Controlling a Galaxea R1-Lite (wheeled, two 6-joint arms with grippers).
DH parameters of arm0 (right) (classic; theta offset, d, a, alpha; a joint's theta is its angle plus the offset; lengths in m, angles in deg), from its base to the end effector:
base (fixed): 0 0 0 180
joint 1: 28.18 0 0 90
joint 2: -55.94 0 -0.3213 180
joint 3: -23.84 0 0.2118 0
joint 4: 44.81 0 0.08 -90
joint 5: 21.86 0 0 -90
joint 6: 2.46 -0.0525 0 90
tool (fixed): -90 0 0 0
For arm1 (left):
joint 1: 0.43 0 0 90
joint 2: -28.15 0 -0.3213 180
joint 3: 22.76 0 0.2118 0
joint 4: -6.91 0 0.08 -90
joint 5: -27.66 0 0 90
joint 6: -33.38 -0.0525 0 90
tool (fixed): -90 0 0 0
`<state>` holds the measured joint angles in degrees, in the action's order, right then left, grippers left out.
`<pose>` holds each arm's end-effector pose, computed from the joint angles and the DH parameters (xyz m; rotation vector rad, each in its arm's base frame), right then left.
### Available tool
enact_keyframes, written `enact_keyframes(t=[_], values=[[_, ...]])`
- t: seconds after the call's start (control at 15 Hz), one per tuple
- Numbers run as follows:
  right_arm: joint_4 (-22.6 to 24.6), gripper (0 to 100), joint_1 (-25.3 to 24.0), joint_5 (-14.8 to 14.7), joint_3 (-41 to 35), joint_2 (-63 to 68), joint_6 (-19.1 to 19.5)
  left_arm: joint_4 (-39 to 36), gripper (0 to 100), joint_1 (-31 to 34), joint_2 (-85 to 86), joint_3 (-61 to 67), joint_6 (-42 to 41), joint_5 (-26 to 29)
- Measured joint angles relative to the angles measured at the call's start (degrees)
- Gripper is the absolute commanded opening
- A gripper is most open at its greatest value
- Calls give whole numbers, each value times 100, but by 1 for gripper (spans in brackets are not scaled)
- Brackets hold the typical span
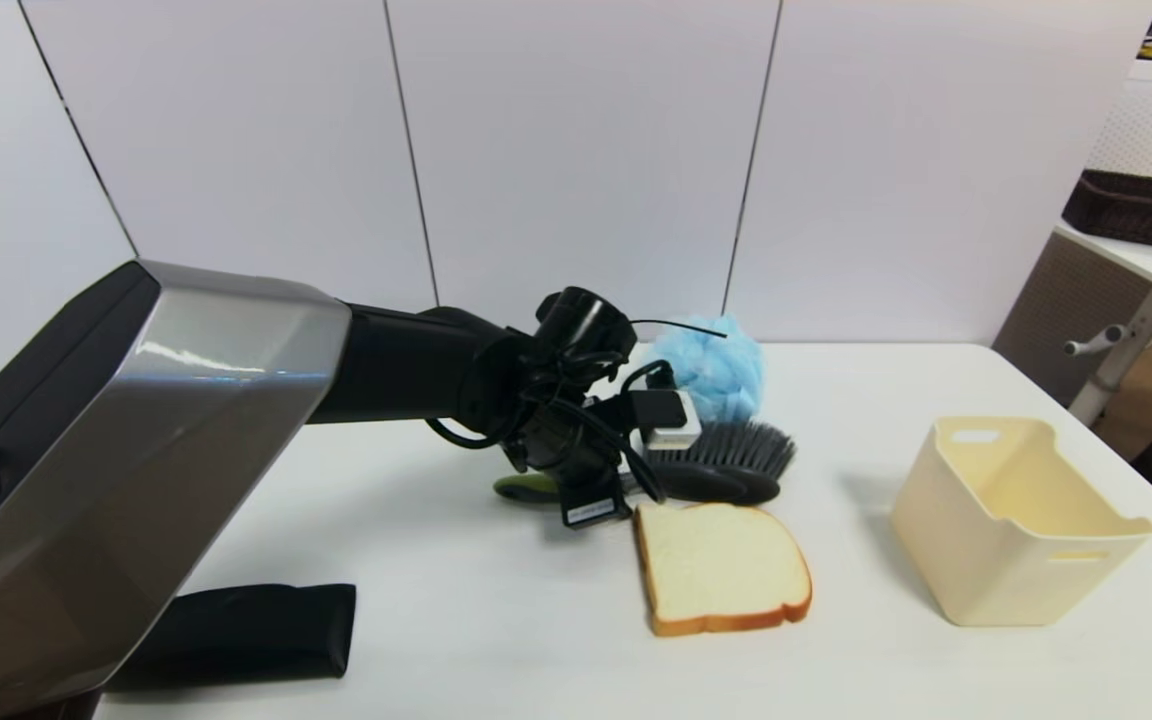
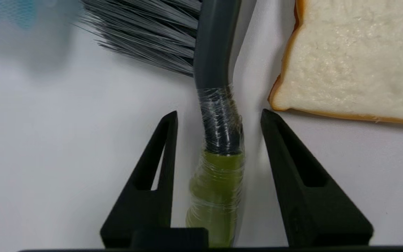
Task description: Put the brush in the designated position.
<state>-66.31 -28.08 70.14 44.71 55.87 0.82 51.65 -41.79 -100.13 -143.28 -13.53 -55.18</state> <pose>0.0090 0.0018 0.0740 -0.0571 0.0088 0.0334 0.3629 -0.3282 0.1188 0.9914 0.5375 -1.1286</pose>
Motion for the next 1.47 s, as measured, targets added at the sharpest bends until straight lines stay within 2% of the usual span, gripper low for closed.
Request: enact_keyframes(t=[0.33,0.6,0.93,1.13,1.47], values=[[0,100,0,0,0,0,0,82,100,5,321,-306,-13,-127],[2,100,0,0,0,0,0,525,100,236,1252,-656,383,-847],[0,100,0,0,0,0,2,951,100,1102,2790,-523,1326,-1545],[2,100,0,0,0,0,0,612,100,1727,3923,375,1913,-1665],[2,100,0,0,0,0,0,-579,100,2733,6225,3350,2486,-1603]])
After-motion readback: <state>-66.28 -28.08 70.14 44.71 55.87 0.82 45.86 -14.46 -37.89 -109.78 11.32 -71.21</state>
